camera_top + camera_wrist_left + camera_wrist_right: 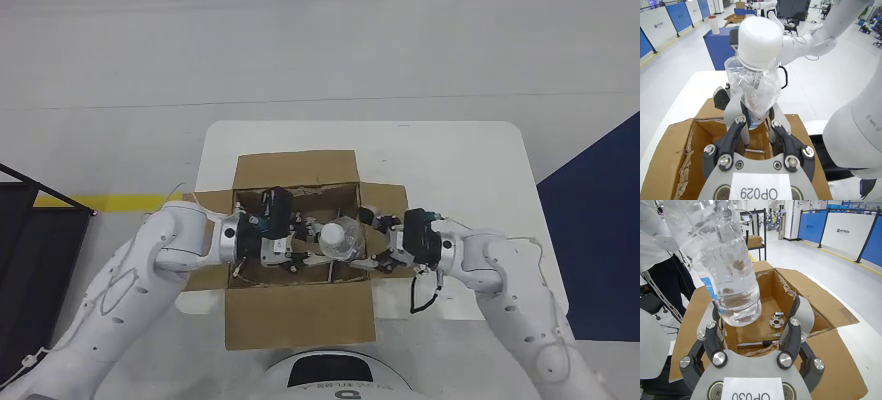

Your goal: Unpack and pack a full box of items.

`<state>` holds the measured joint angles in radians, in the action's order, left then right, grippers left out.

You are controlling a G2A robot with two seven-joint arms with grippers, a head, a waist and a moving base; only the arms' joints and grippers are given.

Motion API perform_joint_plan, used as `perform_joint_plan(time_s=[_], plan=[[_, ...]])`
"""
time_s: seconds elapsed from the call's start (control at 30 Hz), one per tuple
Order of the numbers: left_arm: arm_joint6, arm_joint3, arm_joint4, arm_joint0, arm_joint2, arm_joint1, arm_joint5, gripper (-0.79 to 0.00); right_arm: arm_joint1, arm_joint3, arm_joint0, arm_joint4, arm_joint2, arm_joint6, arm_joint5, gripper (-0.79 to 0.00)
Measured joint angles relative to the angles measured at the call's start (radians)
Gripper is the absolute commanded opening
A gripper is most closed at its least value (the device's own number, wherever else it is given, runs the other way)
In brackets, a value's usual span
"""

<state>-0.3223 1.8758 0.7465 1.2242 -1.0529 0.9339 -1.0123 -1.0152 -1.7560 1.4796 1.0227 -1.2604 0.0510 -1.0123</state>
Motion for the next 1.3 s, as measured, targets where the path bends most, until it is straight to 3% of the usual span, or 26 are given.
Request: perform_joint_plan(time_s=[0.13,0.27,0.33,0.43,0.57,0.7,0.9,0.93,0.97,1.0,1.3], plan=[[-0.005,-0.009,-0.008,-0.019,0.015,0.002,0.0,-0.785,0.014,0.005,-0.021,-0.016,0.038,0.018,0.0,-0.006],[-0.011,-0.011,-0.011,-0.03,0.029,0.005,0.001,-0.785,0.027,0.01,-0.049,-0.048,0.075,0.036,0.0,-0.077],[-0.014,-0.013,-0.013,-0.036,0.038,0.006,0.002,-0.785,0.033,0.013,-0.063,-0.063,0.091,0.043,0.0,-0.169],[-0.017,-0.016,-0.015,-0.045,0.05,0.009,0.001,-0.785,0.04,0.022,-0.08,-0.083,0.105,0.049,0.0,-0.394],[-0.015,-0.022,-0.02,-0.055,0.058,0.011,0.0,-0.785,0.047,0.029,-0.096,-0.102,0.12,0.058,0.0,-0.508],[-0.01,-0.026,-0.027,-0.063,0.058,0.01,0.0,-0.785,0.054,0.032,-0.107,-0.116,0.131,0.07,0.0,-0.785],[-0.004,-0.026,-0.03,-0.07,0.062,0.008,0.0,-0.785,0.061,0.028,-0.118,-0.135,0.146,0.08,0.0,-0.785],[-0.003,-0.028,-0.03,-0.072,0.063,0.008,0.0,-0.68,0.062,0.026,-0.12,-0.137,0.149,0.078,0.0,-0.785],[-0.004,-0.028,-0.029,-0.074,0.063,0.008,0.0,-0.04,0.063,0.025,-0.121,-0.139,0.151,0.077,0.0,-0.785],[-0.004,-0.028,-0.025,-0.077,0.064,0.007,0.0,0.0,0.065,0.025,-0.123,-0.142,0.154,0.074,0.0,-0.785],[0.006,-0.039,-0.04,-0.084,0.058,0.005,0.0,0.0,0.08,0.039,-0.155,-0.161,0.189,0.054,0.0,-0.785]])
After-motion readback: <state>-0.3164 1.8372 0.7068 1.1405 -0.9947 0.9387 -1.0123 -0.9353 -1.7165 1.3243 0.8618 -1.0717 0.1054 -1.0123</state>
